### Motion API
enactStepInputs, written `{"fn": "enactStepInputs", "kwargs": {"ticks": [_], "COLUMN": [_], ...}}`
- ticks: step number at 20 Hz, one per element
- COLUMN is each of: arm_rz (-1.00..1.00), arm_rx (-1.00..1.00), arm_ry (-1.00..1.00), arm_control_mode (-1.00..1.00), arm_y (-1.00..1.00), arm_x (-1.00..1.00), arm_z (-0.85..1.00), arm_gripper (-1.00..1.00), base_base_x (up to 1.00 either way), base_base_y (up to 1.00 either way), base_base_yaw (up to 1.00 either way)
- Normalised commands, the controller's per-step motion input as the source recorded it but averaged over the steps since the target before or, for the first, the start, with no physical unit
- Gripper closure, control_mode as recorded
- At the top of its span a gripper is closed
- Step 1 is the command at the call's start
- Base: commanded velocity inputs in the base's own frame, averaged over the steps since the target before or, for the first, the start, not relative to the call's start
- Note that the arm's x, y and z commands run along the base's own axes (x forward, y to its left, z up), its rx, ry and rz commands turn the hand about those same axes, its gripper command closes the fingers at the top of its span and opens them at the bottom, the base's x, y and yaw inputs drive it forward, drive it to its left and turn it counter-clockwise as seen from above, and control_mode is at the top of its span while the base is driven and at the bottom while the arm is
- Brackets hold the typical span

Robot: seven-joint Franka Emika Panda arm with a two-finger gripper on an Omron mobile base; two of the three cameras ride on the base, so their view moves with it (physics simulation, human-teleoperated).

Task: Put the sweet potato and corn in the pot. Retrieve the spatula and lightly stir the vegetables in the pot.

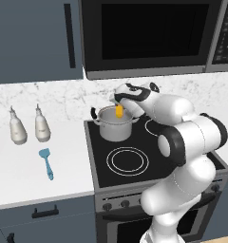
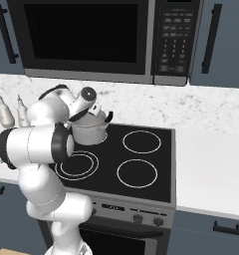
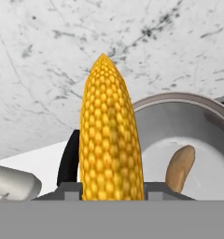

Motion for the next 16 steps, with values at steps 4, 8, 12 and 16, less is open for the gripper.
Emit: {"fn": "enactStepInputs", "kwargs": {"ticks": [4, 8, 12, 16], "arm_rz": [0.0, 0.0, 0.0, 0.0], "arm_rx": [0.0, 0.0, 0.0, 0.0], "arm_ry": [0.0, 0.0, 0.0, 0.0], "arm_control_mode": [-1.0, -1.0, -1.0, -1.0], "arm_y": [0.0, 0.0, 0.0, 0.0], "arm_x": [0.22, 0.18, 0.11, 0.07], "arm_z": [-0.2, -0.21, -0.23, -0.27], "arm_gripper": [1.0, 1.0, 1.0, 1.0], "base_base_x": [0.0, 0.0, 0.0, 0.0], "base_base_y": [0.0, 0.0, 0.0, 0.0], "base_base_yaw": [0.0, 0.0, 0.0, 0.0]}}
